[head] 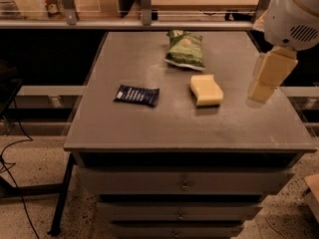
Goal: Pick sponge
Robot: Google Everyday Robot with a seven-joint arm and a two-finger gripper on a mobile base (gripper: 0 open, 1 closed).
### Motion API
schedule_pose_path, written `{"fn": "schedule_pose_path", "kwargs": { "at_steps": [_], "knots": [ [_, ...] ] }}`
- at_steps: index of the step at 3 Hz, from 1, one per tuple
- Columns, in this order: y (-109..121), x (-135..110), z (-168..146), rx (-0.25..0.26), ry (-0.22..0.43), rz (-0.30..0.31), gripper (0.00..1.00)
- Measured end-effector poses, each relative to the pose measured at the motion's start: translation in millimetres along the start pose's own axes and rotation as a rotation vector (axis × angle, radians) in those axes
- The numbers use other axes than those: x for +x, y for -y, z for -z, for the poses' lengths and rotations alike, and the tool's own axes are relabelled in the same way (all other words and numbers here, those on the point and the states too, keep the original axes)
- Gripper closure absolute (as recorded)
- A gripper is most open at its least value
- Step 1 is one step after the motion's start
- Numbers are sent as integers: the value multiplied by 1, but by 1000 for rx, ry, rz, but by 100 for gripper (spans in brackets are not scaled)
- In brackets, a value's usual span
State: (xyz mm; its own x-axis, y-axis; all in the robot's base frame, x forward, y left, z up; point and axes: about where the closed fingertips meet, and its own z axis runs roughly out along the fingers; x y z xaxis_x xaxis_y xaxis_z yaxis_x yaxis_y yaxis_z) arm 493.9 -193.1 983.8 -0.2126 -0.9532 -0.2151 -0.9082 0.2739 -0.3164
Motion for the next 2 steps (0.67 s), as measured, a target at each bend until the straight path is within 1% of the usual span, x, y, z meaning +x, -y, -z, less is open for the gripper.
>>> {"fn": "schedule_pose_path", "kwargs": {
  "at_steps": [1,2],
  "knots": [
    [31,-2,-53,-15,30,-58,0],
    [55,-6,-113,-44,87,-104,0]
  ]
}}
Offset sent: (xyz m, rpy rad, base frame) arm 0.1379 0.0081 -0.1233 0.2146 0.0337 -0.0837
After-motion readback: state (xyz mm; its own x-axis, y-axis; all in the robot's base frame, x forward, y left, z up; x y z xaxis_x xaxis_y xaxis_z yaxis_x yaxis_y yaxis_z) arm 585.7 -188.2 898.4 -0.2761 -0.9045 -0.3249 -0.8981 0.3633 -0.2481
